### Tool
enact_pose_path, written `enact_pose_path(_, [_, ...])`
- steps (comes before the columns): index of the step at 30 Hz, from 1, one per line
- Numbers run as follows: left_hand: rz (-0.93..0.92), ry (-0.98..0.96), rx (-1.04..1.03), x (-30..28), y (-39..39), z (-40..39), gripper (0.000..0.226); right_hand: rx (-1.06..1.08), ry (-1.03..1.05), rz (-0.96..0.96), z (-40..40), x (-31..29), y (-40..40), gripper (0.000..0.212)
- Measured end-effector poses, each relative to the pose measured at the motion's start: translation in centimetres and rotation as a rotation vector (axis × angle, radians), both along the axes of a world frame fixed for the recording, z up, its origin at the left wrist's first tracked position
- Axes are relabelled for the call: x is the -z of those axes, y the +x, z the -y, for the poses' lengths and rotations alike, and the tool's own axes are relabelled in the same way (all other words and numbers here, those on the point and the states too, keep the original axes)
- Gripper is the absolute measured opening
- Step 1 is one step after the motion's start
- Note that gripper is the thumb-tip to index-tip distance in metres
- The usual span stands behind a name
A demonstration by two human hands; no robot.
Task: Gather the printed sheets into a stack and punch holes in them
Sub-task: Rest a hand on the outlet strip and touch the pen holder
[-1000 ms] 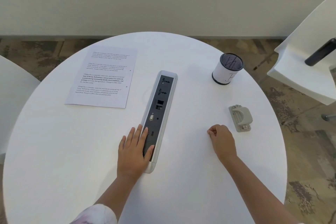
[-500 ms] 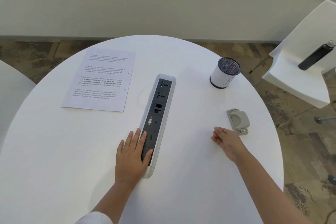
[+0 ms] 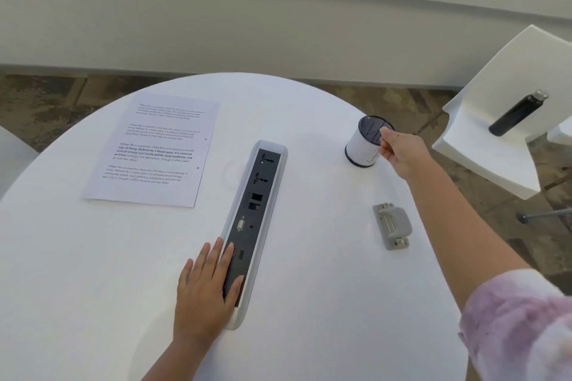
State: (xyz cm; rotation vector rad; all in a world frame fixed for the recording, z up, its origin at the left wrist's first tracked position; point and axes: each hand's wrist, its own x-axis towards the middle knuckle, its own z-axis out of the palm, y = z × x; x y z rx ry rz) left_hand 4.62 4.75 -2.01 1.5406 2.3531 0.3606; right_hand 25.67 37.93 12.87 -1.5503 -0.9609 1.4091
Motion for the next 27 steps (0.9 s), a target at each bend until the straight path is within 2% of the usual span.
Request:
enact_pose_path(5, [0.052,0.035,-0.003,0.3,-0.3,0.0,0.062,0.04,0.015,0.295,-3.8,0.1,0.3,0.021])
enact_pose_path(11, [0.038,0.034,0.004,0.2,-0.3,-0.1,0.063,0.002,-0.033,0.484,-5.1,0.4,0.2,0.016])
enact_pose_path(14, [0.029,0.035,0.003,0.1,-0.3,-0.2,0.063,-0.033,-0.044,0.502,-5.4,0.2,0.0,0.016])
enact_pose_path(16, [0.025,0.033,0.003,0.1,-0.3,-0.2,0.063,-0.062,-0.031,0.514,-5.5,0.3,0.1,0.026])
enact_pose_path(19, [0.02,0.028,-0.005,0.0,-0.2,-0.2,0.063,-0.098,0.043,0.61,-5.3,0.5,0.3,0.028])
enact_pose_path(21, [0.015,0.026,-0.01,-0.1,-0.2,-0.1,0.063,-0.102,0.114,0.662,-4.8,0.7,0.4,0.026])
enact_pose_path(27, [-0.035,0.026,-0.015,-0.1,-0.1,0.0,0.061,-0.269,0.253,0.583,1.0,2.1,-0.8,0.011])
